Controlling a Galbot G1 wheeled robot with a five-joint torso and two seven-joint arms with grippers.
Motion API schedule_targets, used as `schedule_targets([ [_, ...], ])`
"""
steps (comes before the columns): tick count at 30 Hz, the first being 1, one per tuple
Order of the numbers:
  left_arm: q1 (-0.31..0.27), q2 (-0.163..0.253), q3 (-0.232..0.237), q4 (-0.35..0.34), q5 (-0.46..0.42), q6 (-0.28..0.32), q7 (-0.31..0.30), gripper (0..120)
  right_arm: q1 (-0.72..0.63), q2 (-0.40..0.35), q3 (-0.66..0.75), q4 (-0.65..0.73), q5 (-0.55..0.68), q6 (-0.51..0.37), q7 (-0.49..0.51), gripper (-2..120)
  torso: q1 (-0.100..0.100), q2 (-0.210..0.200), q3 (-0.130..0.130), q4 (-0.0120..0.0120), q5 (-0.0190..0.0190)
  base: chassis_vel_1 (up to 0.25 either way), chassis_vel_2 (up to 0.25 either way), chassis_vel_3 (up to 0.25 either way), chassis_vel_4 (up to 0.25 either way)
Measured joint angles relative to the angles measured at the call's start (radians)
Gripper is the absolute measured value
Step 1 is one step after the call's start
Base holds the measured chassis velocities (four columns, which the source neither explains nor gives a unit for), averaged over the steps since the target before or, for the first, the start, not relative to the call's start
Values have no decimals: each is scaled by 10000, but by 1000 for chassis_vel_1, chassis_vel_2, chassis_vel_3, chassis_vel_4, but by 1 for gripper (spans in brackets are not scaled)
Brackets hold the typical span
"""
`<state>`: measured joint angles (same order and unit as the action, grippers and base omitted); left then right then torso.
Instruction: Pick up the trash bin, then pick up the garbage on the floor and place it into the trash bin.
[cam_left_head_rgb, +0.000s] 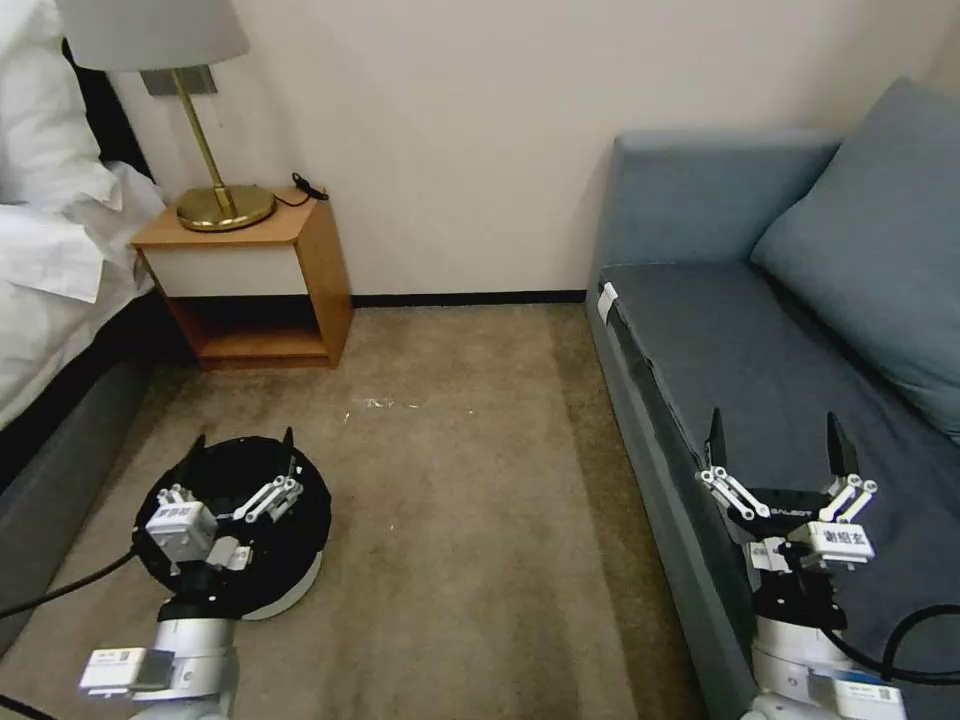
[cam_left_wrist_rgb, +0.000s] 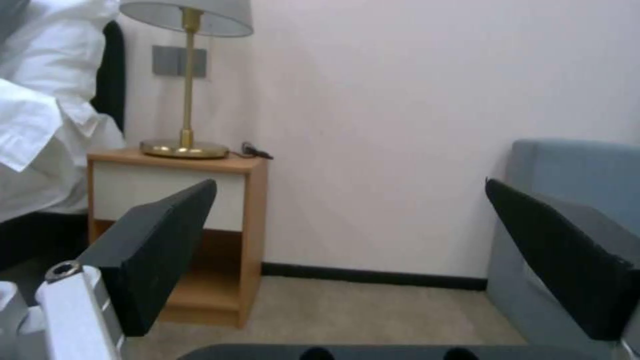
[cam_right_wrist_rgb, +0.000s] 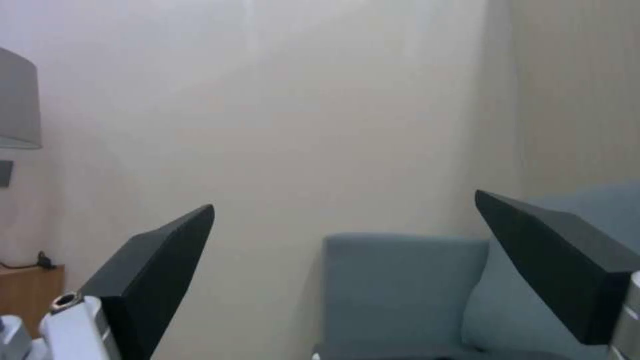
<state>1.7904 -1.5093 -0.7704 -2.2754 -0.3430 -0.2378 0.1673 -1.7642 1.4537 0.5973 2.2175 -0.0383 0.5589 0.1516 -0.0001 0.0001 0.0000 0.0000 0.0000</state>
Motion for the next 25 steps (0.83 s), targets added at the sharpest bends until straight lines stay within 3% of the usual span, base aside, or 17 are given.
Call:
schedule_targets([
  [25, -18, 2, -38, 45, -36, 7, 37, 100, -4, 4, -22, -40, -10, 1, 8, 100, 1, -1, 0, 0, 0, 0, 0, 0, 0],
])
